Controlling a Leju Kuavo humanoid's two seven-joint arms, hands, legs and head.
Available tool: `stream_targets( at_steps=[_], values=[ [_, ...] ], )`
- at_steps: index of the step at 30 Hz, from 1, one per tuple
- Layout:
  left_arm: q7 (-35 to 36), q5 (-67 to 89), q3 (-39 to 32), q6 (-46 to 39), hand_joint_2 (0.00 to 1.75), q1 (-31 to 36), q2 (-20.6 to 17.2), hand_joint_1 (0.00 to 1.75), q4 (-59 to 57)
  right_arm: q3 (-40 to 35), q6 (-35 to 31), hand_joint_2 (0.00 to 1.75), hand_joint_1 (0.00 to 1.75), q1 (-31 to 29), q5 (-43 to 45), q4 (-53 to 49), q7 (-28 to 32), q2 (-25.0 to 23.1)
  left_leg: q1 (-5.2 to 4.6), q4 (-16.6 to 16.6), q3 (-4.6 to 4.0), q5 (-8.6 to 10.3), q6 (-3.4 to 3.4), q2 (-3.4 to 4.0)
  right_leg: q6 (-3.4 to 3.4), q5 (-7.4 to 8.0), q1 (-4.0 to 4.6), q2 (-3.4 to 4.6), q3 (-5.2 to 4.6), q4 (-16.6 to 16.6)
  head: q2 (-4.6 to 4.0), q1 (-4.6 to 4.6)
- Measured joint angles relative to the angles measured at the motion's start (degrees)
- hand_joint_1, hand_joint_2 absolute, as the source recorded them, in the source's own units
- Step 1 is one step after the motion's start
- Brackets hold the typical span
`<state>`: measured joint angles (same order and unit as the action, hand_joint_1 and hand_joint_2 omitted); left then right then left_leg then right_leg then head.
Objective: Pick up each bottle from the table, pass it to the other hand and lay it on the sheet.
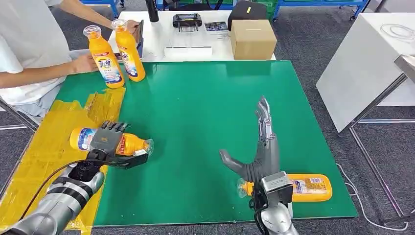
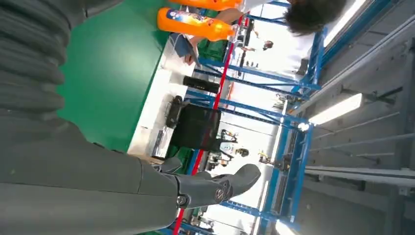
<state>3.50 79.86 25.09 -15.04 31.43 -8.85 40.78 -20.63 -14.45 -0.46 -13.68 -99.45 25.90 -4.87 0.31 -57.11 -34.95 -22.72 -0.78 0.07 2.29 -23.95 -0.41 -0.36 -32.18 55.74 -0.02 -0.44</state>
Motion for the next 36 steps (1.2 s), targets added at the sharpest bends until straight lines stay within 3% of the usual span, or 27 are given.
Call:
stream_targets(
  at_steps=[13, 23, 26, 31, 36],
  values=[
    [-1.4, -2.1, -0.9, -0.8, 1.75, -0.2, 0.2, 0.00, -0.4, 0.0, 0.0, 1.75, 0.00, 0.0, -0.2, 0.0, -0.1, 0.0, 0.00, 0.0, 0.02, 0.03, -0.01, -0.04, 0.01, 0.01, 0.00, 0.00, 0.05, 0.0, 0.00, 0.00],
    [-5.2, -8.4, -3.5, -2.3, 1.75, -4.4, 0.1, 0.00, 4.8, 0.0, 0.0, 1.75, 0.00, 0.0, -1.0, 0.0, -0.6, 0.2, 0.00, 0.0, -0.05, 0.02, -0.01, 0.00, 0.01, 0.01, -0.01, 0.01, -0.03, 0.0, 0.00, 0.00],
    [-9.0, -13.9, -4.8, -2.2, 1.75, -7.1, 0.0, 0.00, 8.9, 0.0, 0.0, 1.75, 0.00, 0.1, -1.4, 0.0, -0.8, 0.3, 0.00, 0.0, -0.11, 0.02, -0.01, 0.00, 0.01, 0.01, -0.01, 0.01, -0.10, 0.0, 0.00, 0.00],
    [-22.0, -33.3, -7.8, 0.4, 1.75, -14.5, -0.2, 0.00, 21.6, 0.0, -0.9, 1.75, 0.00, 0.2, -7.3, 0.2, -1.8, 1.0, 0.00, 0.0, -0.16, 0.00, 0.00, 0.04, 0.01, 0.00, -0.01, 0.02, -0.16, 0.0, 0.00, 0.02],
    [-27.6, -43.7, -10.7, 3.3, 1.75, -20.6, -0.1, 0.00, 33.6, -0.1, -1.5, 1.75, 0.00, 0.6, -14.3, 0.9, -3.7, 2.3, 0.00, 0.0, -0.26, 0.00, 0.00, -0.01, 0.01, -0.01, -0.01, 0.01, -0.25, 0.0, 0.00, 0.00]
  ],
)
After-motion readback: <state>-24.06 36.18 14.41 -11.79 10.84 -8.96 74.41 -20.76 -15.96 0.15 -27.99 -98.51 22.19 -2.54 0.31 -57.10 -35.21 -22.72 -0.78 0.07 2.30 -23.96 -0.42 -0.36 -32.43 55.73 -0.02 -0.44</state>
